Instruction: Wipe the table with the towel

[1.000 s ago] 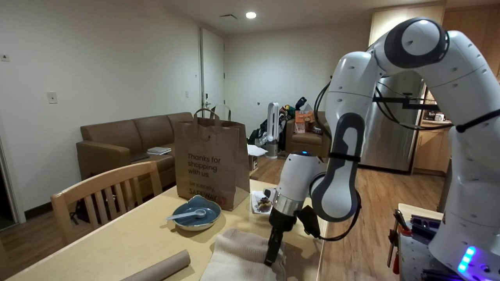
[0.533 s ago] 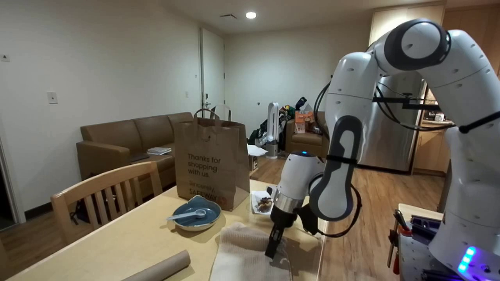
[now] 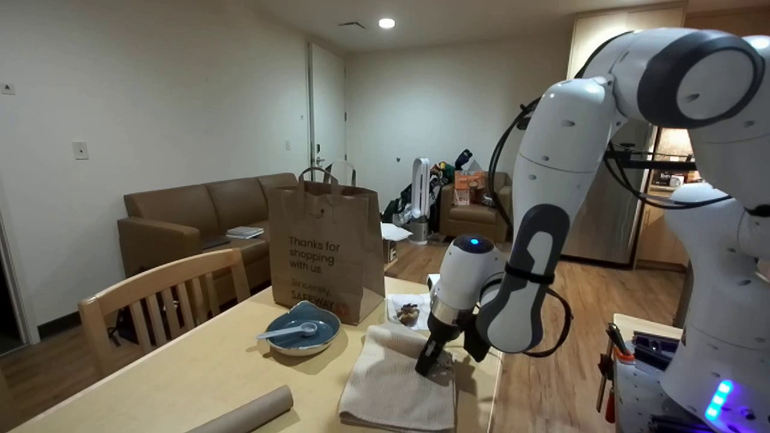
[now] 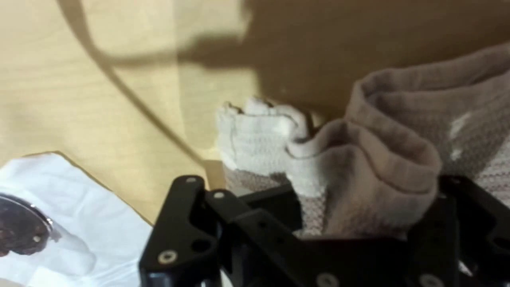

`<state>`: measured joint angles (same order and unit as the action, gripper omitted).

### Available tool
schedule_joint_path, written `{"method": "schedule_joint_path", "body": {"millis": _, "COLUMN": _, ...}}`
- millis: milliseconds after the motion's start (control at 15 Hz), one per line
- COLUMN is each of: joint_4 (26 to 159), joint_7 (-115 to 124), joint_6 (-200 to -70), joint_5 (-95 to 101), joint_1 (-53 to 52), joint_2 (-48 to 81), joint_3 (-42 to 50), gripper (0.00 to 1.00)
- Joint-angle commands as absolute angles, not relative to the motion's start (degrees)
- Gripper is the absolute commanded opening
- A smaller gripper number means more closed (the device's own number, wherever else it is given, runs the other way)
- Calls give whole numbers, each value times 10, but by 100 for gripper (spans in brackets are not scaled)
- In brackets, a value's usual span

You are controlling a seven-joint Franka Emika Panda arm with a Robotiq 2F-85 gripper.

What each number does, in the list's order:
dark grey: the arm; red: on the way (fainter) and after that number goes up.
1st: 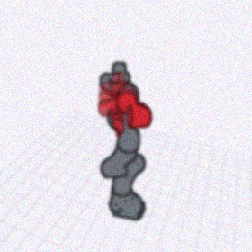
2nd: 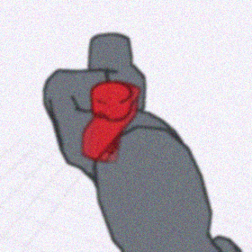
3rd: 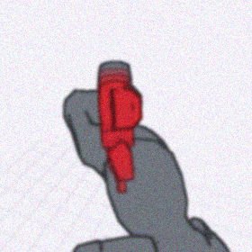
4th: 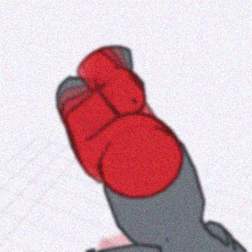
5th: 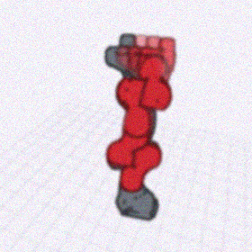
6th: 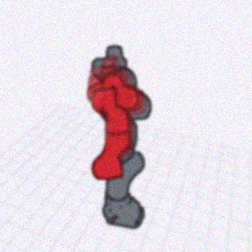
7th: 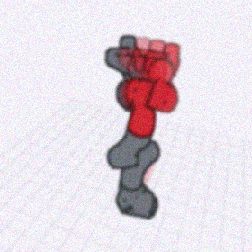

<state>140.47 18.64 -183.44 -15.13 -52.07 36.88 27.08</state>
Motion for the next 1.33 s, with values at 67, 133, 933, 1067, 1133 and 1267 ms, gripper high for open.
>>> {"method": "schedule_joint_path", "body": {"millis": 67, "joint_4": 1407, "joint_7": 238, "joint_6": -1785, "joint_5": -171, "joint_1": -586, "joint_2": 379, "joint_3": 301, "gripper": 3}}
{"method": "schedule_joint_path", "body": {"millis": 133, "joint_4": 1406, "joint_7": 229, "joint_6": -1793, "joint_5": -162, "joint_1": -568, "joint_2": 371, "joint_3": 283, "gripper": 3}}
{"method": "schedule_joint_path", "body": {"millis": 933, "joint_4": 1425, "joint_7": -17, "joint_6": -1834, "joint_5": 31, "joint_1": -60, "joint_2": 320, "joint_3": -66, "gripper": 3}}
{"method": "schedule_joint_path", "body": {"millis": 1067, "joint_4": 1423, "joint_7": -36, "joint_6": -1817, "joint_5": 48, "joint_1": -37, "joint_2": 322, "joint_3": -71, "gripper": 3}}
{"method": "schedule_joint_path", "body": {"millis": 1133, "joint_4": 1428, "joint_7": -25, "joint_6": -1812, "joint_5": 40, "joint_1": -41, "joint_2": 317, "joint_3": -60, "gripper": 28}}
{"method": "schedule_joint_path", "body": {"millis": 1267, "joint_4": 1434, "joint_7": -1, "joint_6": -1847, "joint_5": 22, "joint_1": -58, "joint_2": 318, "joint_3": -37, "gripper": 32}}
